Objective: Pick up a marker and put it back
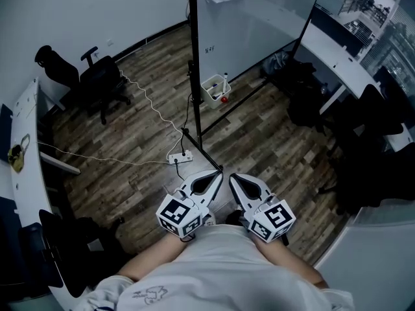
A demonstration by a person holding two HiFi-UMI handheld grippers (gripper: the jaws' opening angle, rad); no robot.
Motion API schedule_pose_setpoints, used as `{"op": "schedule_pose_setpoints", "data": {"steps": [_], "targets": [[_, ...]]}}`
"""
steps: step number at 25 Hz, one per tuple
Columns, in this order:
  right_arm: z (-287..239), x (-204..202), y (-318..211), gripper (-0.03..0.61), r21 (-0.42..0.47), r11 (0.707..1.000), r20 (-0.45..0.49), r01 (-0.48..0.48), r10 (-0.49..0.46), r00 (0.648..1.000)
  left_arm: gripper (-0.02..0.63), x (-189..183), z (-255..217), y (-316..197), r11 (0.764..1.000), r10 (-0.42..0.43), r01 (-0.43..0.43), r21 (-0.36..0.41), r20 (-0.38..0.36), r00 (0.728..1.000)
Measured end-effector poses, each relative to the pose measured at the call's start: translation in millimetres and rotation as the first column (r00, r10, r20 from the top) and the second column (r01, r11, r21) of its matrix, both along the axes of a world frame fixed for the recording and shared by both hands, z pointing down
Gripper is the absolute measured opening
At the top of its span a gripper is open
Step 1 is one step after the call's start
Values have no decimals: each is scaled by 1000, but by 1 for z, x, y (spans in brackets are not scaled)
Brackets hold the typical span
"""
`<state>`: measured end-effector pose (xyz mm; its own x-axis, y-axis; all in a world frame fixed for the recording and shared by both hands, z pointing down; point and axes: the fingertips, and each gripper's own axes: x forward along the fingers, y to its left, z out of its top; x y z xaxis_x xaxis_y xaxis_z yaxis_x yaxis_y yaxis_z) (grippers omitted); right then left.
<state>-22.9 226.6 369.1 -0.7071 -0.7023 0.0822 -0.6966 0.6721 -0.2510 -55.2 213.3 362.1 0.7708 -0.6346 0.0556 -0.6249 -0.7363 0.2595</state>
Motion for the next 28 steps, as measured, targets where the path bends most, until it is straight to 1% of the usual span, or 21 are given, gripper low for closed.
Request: {"op": "schedule_pose_setpoints", "data": {"steps": [5, 9, 12, 14, 19, 22, 25, 28], "targets": [[-10, 7, -25, 12, 32, 999, 12, 7, -7, 1000, 5, 7, -6, -20, 1000, -17, 17, 13, 3, 1000], [-15, 12, -41, 12, 50, 998, 6, 50, -51, 999, 5, 12, -9, -37, 999, -48, 48, 18, 13, 999], [-14, 20, -56, 12, 40, 996, 19, 75, -75, 997, 5, 21, -10, -54, 998, -66, 66, 10, -8, 998], [-14, 27, -68, 12, 32, 995, 23, 93, -94, 995, 5, 29, -10, -67, 997, -76, 76, 2, -19, 997], [-20, 55, -102, 12, 40, 990, 28, 133, -134, 991, 5, 57, -11, -96, 993, -117, 117, 18, 5, 993], [-24, 68, -119, 12, 55, 984, 20, 168, -169, 985, 5, 78, -7, -114, 992, -126, 126, 12, 6, 992], [-22, 83, -132, 12, 60, 978, 10, 200, -201, 980, 5, 94, -3, -129, 988, -155, 155, 13, 5, 988], [-12, 98, -146, 12, 26, 975, 16, 219, -219, 976, 5, 109, 1, -138, 985, -174, 174, 4, 0, 985]]}}
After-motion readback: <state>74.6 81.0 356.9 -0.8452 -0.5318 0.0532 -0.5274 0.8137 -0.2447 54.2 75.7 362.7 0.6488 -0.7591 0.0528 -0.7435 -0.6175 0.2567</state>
